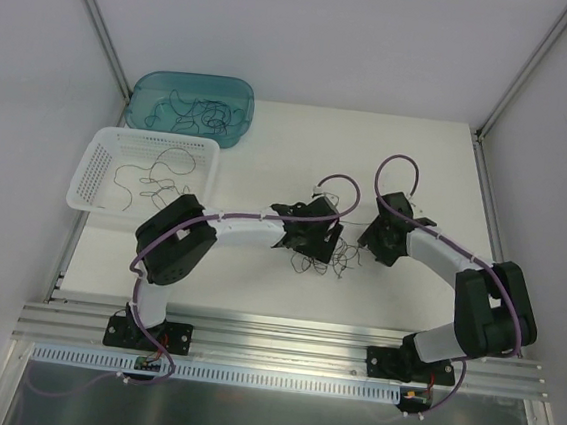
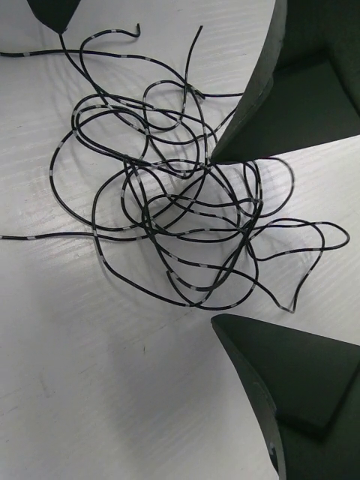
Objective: Untangle the cables
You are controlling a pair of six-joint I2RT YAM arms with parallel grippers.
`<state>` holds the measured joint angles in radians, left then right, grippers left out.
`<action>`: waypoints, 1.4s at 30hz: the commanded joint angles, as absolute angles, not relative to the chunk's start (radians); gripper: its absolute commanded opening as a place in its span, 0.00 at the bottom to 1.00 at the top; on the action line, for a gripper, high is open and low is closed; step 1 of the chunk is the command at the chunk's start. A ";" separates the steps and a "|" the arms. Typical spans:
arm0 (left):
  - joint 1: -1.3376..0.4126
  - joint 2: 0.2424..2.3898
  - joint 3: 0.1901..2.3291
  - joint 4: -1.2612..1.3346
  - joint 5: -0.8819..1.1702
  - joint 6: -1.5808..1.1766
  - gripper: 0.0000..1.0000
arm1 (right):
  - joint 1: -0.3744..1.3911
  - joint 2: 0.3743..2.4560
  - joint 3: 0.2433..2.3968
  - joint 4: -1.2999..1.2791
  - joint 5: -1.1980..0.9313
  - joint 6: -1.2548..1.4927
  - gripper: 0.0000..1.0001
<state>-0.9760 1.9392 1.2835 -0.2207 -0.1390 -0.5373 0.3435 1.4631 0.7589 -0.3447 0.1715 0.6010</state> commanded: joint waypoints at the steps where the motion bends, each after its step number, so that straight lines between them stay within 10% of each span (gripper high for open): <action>1: -0.985 1.933 1.247 -0.189 -0.146 -0.583 0.81 | 0.341 1.473 0.762 -0.337 0.195 0.624 0.57; 13: -0.985 1.844 1.128 -0.163 -0.133 -0.618 0.00 | 0.360 1.509 0.767 -0.295 0.149 0.615 0.57; 42: -0.980 1.730 1.011 -0.109 -0.152 -0.709 0.00 | 0.465 1.456 0.733 -0.457 0.141 0.479 0.50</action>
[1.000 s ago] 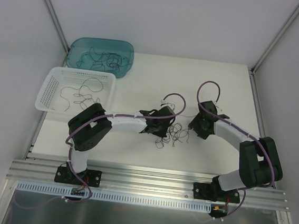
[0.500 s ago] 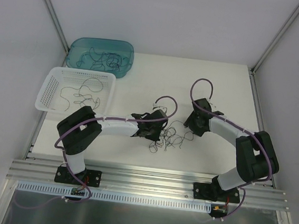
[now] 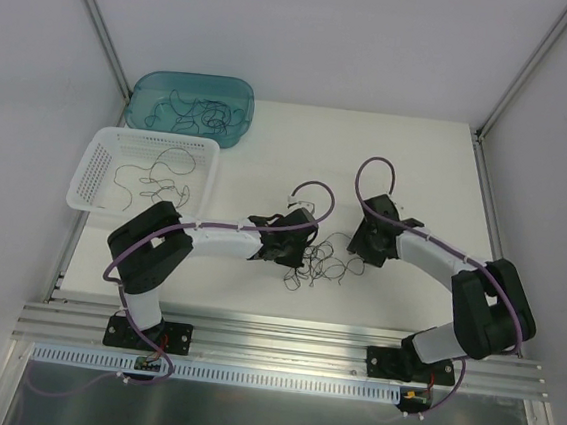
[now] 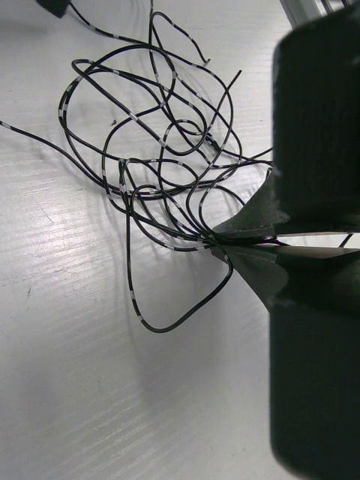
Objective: Untangle the cables
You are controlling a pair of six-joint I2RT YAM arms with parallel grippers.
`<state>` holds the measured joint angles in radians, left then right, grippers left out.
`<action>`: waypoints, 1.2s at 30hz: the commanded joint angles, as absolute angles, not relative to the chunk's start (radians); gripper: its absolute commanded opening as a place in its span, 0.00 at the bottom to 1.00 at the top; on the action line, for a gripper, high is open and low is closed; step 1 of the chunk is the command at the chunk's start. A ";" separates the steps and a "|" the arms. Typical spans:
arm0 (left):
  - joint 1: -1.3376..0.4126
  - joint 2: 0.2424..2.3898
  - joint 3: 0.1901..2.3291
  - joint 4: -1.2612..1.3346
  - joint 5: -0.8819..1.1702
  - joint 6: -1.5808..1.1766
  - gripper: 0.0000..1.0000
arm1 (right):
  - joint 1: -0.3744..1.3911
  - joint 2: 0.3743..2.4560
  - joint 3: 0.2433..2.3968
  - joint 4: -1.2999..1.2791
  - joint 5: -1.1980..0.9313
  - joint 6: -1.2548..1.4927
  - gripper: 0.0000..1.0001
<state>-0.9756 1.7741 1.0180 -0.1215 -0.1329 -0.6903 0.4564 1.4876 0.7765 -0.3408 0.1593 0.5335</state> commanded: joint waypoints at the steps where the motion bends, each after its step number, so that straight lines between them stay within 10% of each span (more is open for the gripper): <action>1: -0.977 1.730 1.008 -0.109 -0.152 -0.710 0.00 | 0.463 1.445 0.727 -0.459 0.141 0.471 0.50; 36: -0.925 1.651 0.943 -0.091 -0.127 -0.767 0.00 | 0.560 1.508 0.762 -0.508 0.037 0.383 0.39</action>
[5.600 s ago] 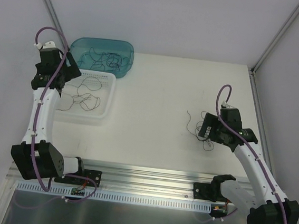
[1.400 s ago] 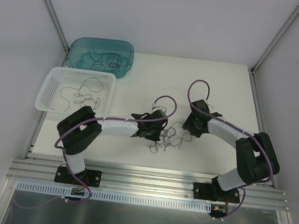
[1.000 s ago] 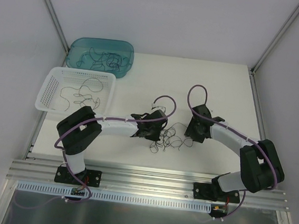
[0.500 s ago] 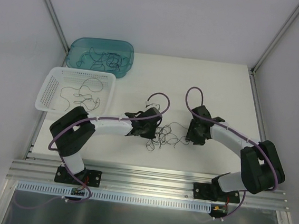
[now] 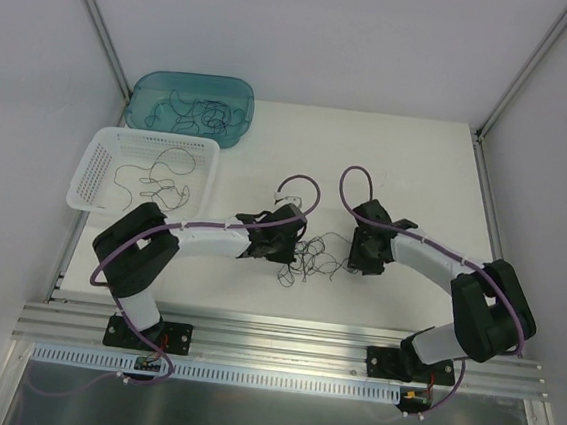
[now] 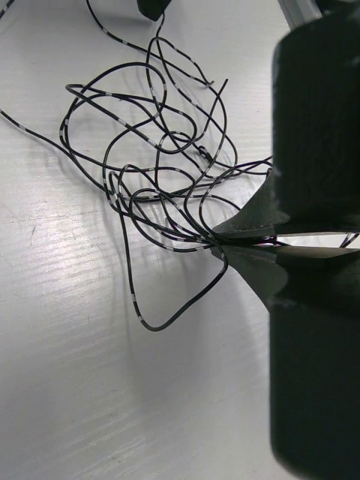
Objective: Untangle the cables
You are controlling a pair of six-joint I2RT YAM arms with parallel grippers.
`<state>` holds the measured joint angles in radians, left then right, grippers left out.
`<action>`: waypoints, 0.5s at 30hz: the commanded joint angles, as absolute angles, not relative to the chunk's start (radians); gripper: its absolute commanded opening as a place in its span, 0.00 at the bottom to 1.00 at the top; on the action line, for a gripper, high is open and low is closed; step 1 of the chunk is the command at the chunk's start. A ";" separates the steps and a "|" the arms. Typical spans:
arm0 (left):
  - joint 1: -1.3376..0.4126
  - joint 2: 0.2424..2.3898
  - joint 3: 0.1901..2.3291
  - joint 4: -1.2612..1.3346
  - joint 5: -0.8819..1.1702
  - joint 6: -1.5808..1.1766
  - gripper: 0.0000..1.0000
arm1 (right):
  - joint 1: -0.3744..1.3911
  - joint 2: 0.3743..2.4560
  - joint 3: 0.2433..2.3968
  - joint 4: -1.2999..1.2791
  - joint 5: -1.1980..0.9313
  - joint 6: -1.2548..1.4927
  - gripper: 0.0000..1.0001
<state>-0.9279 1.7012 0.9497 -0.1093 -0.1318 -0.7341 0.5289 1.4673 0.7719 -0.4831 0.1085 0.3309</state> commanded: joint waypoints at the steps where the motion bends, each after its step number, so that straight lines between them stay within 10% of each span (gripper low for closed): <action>1: -0.925 1.649 0.942 -0.091 -0.130 -0.773 0.00 | 0.569 1.509 0.764 -0.509 0.038 0.388 0.39; 10: -0.904 1.615 0.908 -0.091 -0.146 -0.769 0.00 | 0.574 1.486 0.788 -0.574 0.133 0.379 0.02; 15: -0.844 1.548 0.865 -0.089 -0.140 -0.762 0.00 | 0.523 1.414 0.808 -0.647 0.221 0.330 0.01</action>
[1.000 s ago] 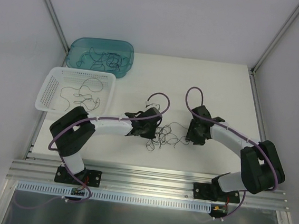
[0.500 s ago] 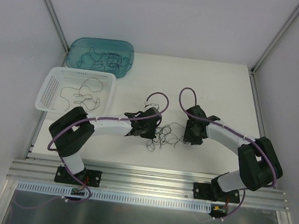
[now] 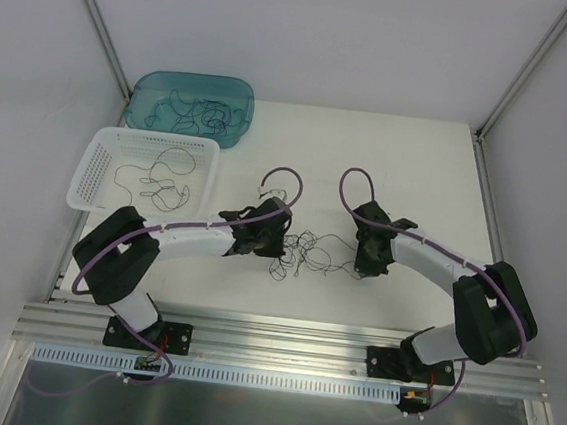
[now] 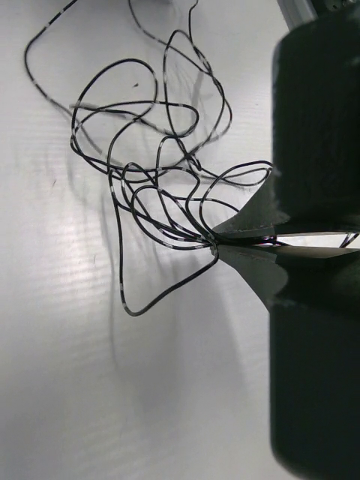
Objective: Untangle the cables
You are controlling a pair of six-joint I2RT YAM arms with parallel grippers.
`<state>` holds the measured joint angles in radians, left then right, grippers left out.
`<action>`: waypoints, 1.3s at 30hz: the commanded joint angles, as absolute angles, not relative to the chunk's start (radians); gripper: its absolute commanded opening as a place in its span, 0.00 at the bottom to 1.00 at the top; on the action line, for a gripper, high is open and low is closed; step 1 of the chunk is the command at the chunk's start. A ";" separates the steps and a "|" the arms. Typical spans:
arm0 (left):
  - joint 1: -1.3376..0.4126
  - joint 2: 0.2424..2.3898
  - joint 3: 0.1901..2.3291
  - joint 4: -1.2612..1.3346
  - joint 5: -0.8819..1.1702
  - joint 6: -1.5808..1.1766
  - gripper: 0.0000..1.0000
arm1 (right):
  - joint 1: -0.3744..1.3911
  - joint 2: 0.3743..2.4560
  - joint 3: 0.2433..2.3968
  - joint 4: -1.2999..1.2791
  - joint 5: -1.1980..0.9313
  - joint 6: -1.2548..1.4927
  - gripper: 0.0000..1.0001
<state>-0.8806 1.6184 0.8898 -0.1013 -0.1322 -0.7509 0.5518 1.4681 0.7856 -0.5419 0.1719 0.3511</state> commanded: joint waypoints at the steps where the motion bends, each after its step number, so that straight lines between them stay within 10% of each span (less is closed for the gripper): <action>1: -0.835 1.534 0.850 -0.089 -0.137 -0.761 0.00 | 0.506 1.399 0.813 -0.661 0.250 0.321 0.01; 21: -0.621 1.292 0.647 -0.123 -0.126 -0.745 0.01 | -0.187 1.071 1.394 -0.917 0.114 0.150 0.01; 34: -0.594 1.336 0.658 -0.135 -0.061 -0.742 0.02 | -0.100 1.065 1.444 -0.810 -0.312 0.085 0.02; 39: -0.595 1.316 0.661 -0.135 -0.043 -0.723 0.05 | 0.170 1.075 1.156 -0.672 -0.320 0.028 0.38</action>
